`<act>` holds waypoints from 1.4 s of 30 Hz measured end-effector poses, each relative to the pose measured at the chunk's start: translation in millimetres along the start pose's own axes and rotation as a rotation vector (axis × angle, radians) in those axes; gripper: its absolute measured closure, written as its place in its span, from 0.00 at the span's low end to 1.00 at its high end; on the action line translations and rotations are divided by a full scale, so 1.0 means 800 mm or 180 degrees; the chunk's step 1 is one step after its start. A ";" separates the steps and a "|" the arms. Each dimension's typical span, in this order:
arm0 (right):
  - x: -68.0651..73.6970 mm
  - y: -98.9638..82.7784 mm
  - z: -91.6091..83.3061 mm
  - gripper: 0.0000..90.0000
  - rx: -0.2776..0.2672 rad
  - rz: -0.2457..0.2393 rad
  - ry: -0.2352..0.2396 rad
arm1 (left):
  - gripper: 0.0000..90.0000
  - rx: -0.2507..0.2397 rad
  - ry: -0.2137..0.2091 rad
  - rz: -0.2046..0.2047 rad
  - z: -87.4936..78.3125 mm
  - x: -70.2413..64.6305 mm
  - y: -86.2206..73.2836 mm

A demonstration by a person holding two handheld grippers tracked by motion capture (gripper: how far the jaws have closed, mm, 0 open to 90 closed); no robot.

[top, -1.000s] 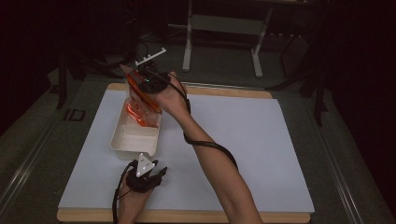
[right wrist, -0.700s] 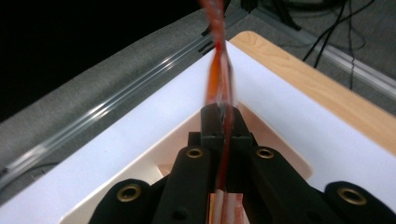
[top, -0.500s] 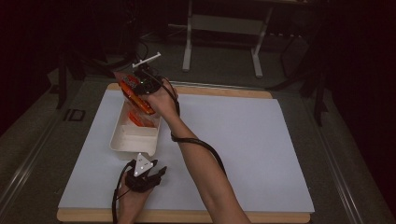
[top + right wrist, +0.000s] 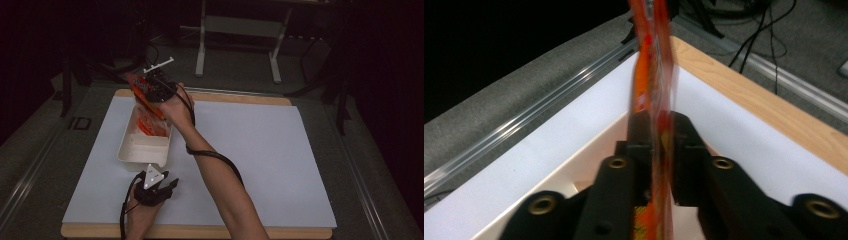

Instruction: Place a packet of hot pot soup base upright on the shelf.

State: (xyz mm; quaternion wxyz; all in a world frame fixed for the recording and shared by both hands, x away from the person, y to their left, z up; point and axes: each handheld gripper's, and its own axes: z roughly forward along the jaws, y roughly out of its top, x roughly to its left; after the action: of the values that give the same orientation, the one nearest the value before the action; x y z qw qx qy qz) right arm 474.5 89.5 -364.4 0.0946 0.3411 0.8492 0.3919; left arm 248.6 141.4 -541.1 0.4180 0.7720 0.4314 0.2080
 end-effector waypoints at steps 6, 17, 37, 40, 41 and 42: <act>0.010 -0.008 -0.020 0.79 -0.0097 -0.0236 -0.0141 | 0.59 0.0004 0.0017 0.0023 0.000 -0.001 0.000; 0.018 -0.025 -0.058 0.76 -0.0284 -0.0334 -0.0027 | 0.59 0.0021 0.0019 0.0039 0.001 -0.001 0.000; 0.005 -0.084 -0.129 0.74 -0.0551 -0.0238 0.0221 | 0.59 0.0066 0.0046 0.0032 0.003 -0.002 0.001; -0.001 -0.100 -0.130 0.73 -0.0533 -0.0246 0.0202 | 0.59 0.0074 0.0048 0.0035 0.003 -0.002 0.001; -0.003 -0.106 -0.129 0.73 -0.0498 -0.0237 0.0176 | 0.59 0.0077 0.0047 0.0037 0.003 -0.002 0.001; -0.007 -0.112 -0.127 0.73 -0.0454 -0.0232 0.0152 | 0.59 0.0084 0.0050 0.0043 0.003 -0.002 0.001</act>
State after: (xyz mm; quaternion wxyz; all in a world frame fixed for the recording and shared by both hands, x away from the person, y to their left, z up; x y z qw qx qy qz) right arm 390.3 -16.3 -361.7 0.1126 0.2929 0.8330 0.4557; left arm 250.4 138.6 -541.6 0.4030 0.7786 0.4321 0.2112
